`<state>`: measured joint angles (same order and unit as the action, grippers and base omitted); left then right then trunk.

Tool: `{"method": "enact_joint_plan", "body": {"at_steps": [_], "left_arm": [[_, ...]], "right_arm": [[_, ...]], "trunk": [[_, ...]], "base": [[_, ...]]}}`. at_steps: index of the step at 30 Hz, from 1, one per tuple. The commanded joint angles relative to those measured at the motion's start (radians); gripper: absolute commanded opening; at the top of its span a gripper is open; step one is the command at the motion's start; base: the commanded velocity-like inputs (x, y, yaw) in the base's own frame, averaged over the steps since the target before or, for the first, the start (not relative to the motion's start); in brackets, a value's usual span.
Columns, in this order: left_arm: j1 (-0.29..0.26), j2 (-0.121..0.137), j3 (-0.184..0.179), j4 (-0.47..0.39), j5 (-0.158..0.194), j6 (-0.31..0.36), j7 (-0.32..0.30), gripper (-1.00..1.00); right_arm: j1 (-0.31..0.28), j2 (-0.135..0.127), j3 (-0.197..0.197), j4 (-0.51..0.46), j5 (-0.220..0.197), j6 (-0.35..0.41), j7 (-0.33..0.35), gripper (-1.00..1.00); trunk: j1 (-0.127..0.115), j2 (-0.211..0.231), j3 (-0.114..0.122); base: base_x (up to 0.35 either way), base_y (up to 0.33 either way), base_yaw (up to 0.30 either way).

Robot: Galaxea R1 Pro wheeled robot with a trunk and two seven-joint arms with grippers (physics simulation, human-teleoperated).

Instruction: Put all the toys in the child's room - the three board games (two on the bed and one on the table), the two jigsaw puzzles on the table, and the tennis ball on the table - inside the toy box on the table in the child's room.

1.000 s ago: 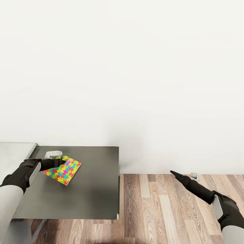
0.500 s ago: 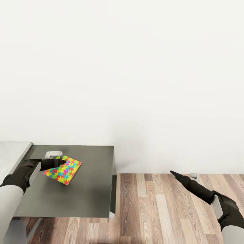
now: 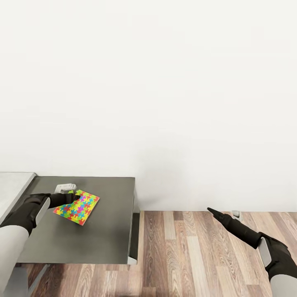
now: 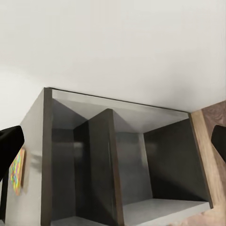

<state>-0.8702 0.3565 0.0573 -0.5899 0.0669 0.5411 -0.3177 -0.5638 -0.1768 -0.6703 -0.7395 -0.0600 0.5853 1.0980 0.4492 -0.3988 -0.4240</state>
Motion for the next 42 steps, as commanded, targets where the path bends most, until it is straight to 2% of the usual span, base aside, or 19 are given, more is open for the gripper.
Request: {"method": "enact_joint_plan", "body": {"at_steps": [1,18,30,36,42], "left_arm": [[0.000,-0.001,0.003,0.047,0.004,0.008,-0.003,1.00],[0.000,-0.001,0.001,0.047,0.004,0.008,-0.003,1.00],[0.000,-0.001,0.005,0.047,0.009,0.012,-0.025,1.00],[0.000,-0.001,0.005,0.047,0.008,0.013,-0.097,1.00],[0.000,-0.001,0.006,0.047,0.008,0.013,-0.111,1.00]], "right_arm": [[-0.001,0.000,-0.002,0.000,-0.004,0.008,0.002,1.00],[-0.001,-0.001,-0.002,0.000,-0.004,0.008,0.002,1.00],[-0.001,-0.001,-0.002,0.000,-0.003,0.008,0.002,1.00],[-0.001,-0.001,-0.002,0.000,-0.003,0.008,0.002,1.00],[-0.001,-0.001,-0.002,0.000,-0.003,0.009,0.002,1.00]], "trunk": [[0.001,-0.001,-0.002],[0.001,-0.001,-0.002],[0.001,-0.001,-0.002],[0.001,-0.001,-0.002],[0.001,-0.001,-0.002]], "base": [[0.000,-0.013,0.000],[-0.014,-0.161,0.000],[0.000,-0.021,0.000],[0.000,0.000,0.000],[0.000,0.000,0.000]]}}
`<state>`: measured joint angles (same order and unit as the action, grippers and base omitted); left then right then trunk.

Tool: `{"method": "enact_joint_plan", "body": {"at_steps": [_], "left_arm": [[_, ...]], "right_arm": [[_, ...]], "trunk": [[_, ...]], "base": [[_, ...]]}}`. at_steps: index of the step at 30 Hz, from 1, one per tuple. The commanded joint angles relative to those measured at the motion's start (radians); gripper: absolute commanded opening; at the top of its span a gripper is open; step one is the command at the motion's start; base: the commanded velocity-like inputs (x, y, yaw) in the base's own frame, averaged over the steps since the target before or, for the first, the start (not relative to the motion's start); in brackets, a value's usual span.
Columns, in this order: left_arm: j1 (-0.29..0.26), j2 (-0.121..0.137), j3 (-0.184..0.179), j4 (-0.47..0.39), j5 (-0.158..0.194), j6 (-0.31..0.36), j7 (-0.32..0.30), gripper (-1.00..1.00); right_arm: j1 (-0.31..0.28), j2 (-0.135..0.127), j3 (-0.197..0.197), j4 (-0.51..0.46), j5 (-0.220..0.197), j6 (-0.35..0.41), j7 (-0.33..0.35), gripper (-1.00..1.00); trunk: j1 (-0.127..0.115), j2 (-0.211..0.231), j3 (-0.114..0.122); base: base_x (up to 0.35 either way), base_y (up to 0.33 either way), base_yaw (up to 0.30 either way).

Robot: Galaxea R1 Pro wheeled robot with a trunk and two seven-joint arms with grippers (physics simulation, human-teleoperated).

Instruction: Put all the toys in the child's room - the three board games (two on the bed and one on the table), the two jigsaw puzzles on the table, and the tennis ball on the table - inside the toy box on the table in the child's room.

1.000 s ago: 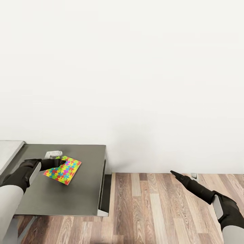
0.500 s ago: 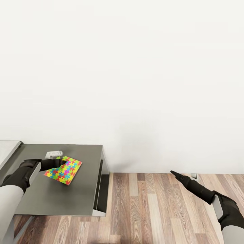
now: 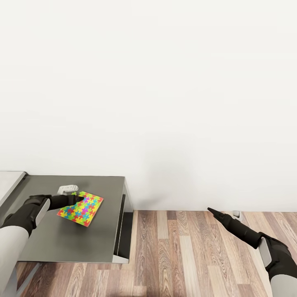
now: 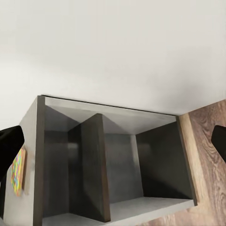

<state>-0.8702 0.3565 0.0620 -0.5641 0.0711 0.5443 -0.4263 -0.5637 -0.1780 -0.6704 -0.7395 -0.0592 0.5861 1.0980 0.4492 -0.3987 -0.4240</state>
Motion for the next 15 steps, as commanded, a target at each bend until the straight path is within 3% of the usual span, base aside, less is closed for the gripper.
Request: {"method": "enact_joint_plan", "body": {"at_steps": [1,10,15], "left_arm": [[0.000,-0.001,0.001,0.021,0.004,0.010,-0.003,1.00],[0.000,-0.001,0.000,0.021,0.006,0.011,-0.013,1.00],[0.000,-0.001,-0.001,0.021,0.005,0.012,-0.054,1.00]], "right_arm": [[-0.001,0.000,-0.002,0.000,-0.004,0.009,0.002,1.00],[-0.001,0.000,-0.003,0.000,-0.004,0.009,0.002,1.00],[-0.001,0.000,-0.002,0.000,-0.004,0.009,0.002,1.00]], "trunk": [[0.001,-0.001,-0.002],[0.001,-0.001,-0.002],[0.001,-0.001,-0.002]], "base": [[0.000,0.000,0.000],[0.000,0.000,0.000],[0.000,0.000,0.000]]}}
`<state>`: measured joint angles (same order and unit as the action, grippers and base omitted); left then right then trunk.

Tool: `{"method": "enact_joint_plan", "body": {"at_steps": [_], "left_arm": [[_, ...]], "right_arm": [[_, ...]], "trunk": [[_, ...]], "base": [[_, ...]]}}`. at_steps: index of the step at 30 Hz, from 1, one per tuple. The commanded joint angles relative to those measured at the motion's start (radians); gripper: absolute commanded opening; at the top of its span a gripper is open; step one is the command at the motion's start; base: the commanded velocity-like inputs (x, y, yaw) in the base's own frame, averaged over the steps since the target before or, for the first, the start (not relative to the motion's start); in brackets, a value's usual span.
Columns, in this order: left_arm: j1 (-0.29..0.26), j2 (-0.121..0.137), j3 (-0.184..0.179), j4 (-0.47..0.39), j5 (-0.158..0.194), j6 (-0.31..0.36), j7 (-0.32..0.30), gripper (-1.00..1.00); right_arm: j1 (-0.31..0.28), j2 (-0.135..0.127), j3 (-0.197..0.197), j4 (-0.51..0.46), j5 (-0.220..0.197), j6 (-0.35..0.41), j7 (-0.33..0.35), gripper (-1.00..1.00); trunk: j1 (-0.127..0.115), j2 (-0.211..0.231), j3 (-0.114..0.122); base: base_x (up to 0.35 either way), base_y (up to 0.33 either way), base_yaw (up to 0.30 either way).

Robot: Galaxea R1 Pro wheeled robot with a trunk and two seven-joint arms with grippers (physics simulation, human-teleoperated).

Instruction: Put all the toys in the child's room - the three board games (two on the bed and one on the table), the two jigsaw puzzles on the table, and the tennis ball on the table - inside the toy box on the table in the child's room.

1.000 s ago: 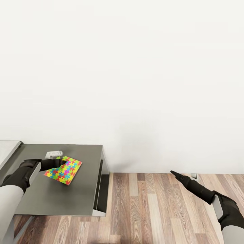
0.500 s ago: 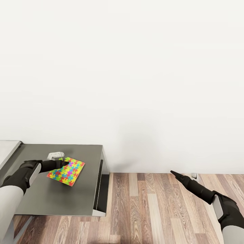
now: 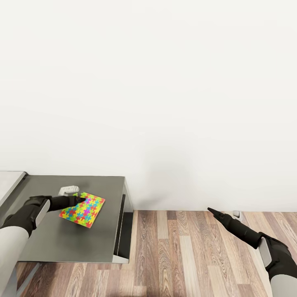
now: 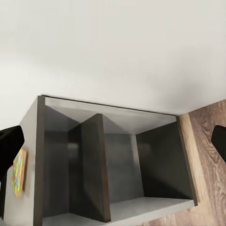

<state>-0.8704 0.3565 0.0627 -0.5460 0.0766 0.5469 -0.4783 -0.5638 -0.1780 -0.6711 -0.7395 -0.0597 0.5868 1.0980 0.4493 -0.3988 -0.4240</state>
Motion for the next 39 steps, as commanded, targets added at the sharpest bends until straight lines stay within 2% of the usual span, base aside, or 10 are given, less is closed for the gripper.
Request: {"method": "enact_joint_plan", "body": {"at_steps": [1,9,16,32,39], "left_arm": [[0.001,-0.001,-0.002,0.003,-0.001,0.010,-0.006,1.00],[0.001,-0.001,-0.003,0.003,-0.002,0.011,-0.014,1.00],[0.001,-0.001,-0.004,0.003,-0.004,0.015,-0.106,1.00],[0.001,-0.002,-0.010,0.003,-0.003,0.023,-0.125,1.00],[0.001,-0.004,-0.012,0.003,-0.008,0.042,-0.185,1.00]], "right_arm": [[-0.001,0.000,-0.002,0.000,-0.004,0.008,0.002,1.00],[-0.001,0.000,-0.002,0.000,-0.004,0.007,0.002,1.00],[-0.001,0.000,-0.002,0.000,-0.003,0.007,0.002,1.00],[-0.001,0.000,-0.002,0.002,-0.003,0.005,0.000,1.00],[-0.001,0.000,-0.002,0.002,-0.003,0.005,0.000,1.00]], "trunk": [[0.001,-0.001,-0.002],[0.001,-0.001,-0.002],[0.001,-0.001,-0.002],[0.001,-0.001,-0.002],[0.001,-0.001,-0.002]], "base": [[0.000,0.000,0.000],[0.000,0.000,0.000],[0.000,0.000,0.000],[0.000,0.000,0.000],[0.000,0.000,0.000]]}}
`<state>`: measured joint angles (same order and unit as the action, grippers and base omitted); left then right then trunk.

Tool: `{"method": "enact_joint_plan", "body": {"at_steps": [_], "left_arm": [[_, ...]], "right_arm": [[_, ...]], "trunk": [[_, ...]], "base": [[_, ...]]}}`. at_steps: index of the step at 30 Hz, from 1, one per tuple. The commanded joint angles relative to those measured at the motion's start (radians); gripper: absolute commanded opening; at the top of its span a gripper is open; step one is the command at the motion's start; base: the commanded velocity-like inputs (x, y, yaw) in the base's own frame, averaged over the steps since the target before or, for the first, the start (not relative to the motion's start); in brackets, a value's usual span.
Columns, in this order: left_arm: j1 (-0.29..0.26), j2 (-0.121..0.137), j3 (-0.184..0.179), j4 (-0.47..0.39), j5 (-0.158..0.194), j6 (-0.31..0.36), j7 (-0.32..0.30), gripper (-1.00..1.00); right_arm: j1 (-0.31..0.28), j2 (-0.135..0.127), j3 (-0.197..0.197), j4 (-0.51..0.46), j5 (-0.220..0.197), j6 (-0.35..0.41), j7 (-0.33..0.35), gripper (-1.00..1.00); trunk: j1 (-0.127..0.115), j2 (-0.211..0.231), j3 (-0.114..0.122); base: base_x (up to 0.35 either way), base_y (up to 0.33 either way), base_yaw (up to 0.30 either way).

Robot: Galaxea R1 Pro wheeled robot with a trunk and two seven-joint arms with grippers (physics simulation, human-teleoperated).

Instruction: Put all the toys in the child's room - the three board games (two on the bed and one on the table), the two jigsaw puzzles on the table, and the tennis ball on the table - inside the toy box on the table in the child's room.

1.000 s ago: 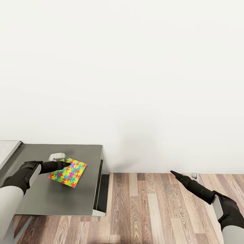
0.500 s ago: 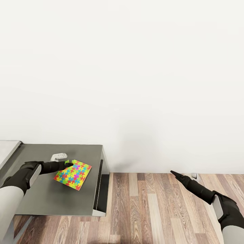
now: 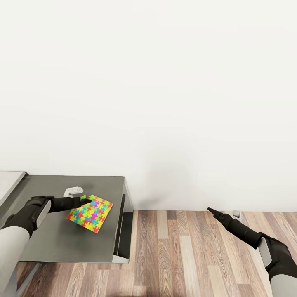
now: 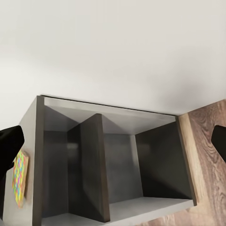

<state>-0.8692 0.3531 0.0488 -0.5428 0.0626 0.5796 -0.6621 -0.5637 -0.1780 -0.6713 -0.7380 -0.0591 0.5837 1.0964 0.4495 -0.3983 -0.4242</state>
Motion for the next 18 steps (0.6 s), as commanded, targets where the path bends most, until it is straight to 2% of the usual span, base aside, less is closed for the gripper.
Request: {"method": "enact_joint_plan", "body": {"at_steps": [1,12,18], "left_arm": [[-0.001,0.000,0.002,0.000,0.006,0.010,-0.004,1.00],[0.001,-0.008,0.002,0.001,0.006,0.011,-0.013,1.00],[0.001,-0.027,0.000,0.001,0.005,0.011,-0.014,1.00]], "right_arm": [[-0.001,0.000,-0.002,0.000,-0.004,0.008,0.002,1.00],[-0.001,0.000,-0.002,0.000,-0.004,0.008,0.003,1.00],[-0.001,-0.001,-0.002,0.000,-0.004,0.008,0.003,1.00]], "trunk": [[0.001,-0.002,-0.002],[0.001,-0.002,-0.002],[0.001,-0.002,-0.002]], "base": [[0.000,0.000,0.000],[0.000,0.000,0.000],[0.000,0.000,0.000]]}}
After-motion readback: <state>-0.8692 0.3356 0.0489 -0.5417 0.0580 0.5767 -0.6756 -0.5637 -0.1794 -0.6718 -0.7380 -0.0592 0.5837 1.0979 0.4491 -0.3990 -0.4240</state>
